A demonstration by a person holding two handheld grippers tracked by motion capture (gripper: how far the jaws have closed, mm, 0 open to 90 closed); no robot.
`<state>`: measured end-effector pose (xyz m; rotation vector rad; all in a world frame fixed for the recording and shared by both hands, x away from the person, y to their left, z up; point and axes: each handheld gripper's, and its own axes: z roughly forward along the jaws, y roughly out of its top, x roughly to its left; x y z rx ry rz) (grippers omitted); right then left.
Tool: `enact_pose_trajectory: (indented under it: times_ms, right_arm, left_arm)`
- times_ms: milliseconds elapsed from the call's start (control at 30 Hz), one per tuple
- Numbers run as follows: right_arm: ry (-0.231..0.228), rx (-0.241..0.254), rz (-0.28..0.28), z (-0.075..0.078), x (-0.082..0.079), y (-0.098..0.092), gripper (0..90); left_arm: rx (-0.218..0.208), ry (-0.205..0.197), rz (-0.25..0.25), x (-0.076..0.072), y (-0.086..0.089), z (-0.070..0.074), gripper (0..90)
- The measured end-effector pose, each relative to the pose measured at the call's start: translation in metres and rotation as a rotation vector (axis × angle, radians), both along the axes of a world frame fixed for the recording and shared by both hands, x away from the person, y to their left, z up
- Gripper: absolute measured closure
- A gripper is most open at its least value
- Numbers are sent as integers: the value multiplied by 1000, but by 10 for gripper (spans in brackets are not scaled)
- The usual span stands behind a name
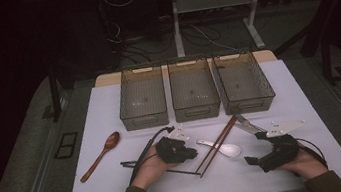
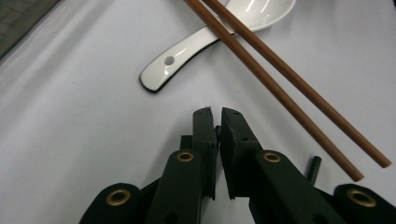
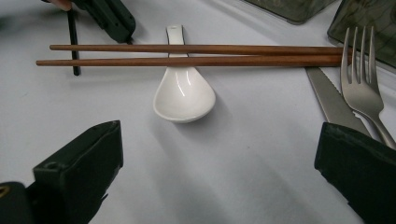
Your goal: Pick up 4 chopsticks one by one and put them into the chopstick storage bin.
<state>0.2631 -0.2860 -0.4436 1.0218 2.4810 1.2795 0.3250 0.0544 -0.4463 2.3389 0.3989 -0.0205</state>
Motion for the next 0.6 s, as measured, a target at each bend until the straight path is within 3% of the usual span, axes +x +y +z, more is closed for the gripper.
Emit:
enact_pose_trajectory:
  times_ms: [333, 467, 600]
  right_arm:
    - [2, 0, 0, 0, 0, 0, 9]
    - [3, 0, -2, 0, 0, 0, 9]
    - [2, -1, -1, 0, 0, 0, 9]
  left_arm:
    - [-6, -19, 53, 20, 2, -1, 846]
    - [20, -41, 79, 29, 4, 1, 849]
    - [0, -35, 122, 40, 8, -1, 852]
